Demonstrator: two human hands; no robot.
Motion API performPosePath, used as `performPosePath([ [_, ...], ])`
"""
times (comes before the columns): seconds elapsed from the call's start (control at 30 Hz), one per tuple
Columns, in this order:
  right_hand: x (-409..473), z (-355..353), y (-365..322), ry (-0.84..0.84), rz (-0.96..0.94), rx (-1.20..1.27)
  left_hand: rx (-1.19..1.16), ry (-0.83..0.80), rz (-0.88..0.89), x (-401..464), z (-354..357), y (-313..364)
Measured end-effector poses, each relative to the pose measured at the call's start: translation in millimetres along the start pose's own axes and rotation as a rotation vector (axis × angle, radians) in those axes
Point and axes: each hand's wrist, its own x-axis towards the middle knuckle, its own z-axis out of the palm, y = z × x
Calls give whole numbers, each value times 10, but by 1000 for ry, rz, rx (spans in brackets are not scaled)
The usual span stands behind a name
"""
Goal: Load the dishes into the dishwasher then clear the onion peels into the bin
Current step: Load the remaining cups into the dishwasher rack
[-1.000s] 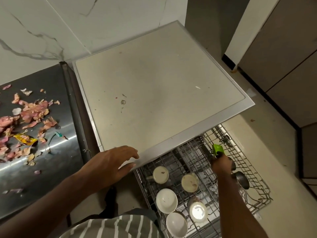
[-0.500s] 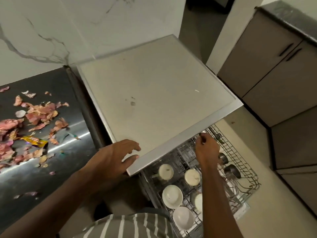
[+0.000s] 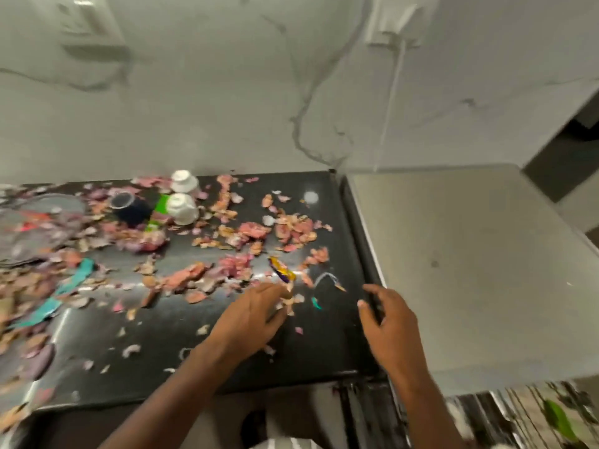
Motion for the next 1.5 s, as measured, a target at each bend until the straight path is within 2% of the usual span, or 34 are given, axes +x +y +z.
performPosePath([
  [0.07,-59,382,-161,-145,21,-44,13,53,-59,-193,-146,-287],
  [0.13,-129,740,-284,-218,55,-128,24,102,-108,-416,-297,-606],
  [0.23,-203,1113,-370,-269,144,-295,30,173,-206,-716,-470,-1015],
  [0.37,-156,1342,-501,-320,237,-394,122,210,-413,-1090,-628,-1375],
  [0.57,-7,1598,-782,-464,40,-189,184,62,-699,-1331,-442,-1480],
  [0.63,32,1659,-922,-557,-8,-144,205,16,-718,-1327,-315,-1444],
  [0.77,114,1659,-1144,-665,-61,89,164,36,-677,-1169,-202,-1274],
  [0.87,154,1548,-1134,-608,-113,132,142,34,-597,-1009,-151,-1162],
  [0.97,218,1356,-1050,-514,-84,117,71,25,-460,-807,-115,-1101],
  [1.1,279,1084,-848,-441,-38,77,-84,146,-365,-671,-153,-1013],
  [1.2,279,923,-733,-428,21,38,33,265,-433,-744,-189,-1077],
  [1.27,266,842,-672,-470,56,-27,110,312,-545,-875,-185,-1187],
  [1.4,229,756,-607,-638,117,-168,139,242,-829,-1142,-87,-1281],
  [1.5,159,797,-654,-693,137,-199,217,190,-817,-1143,33,-1217],
])
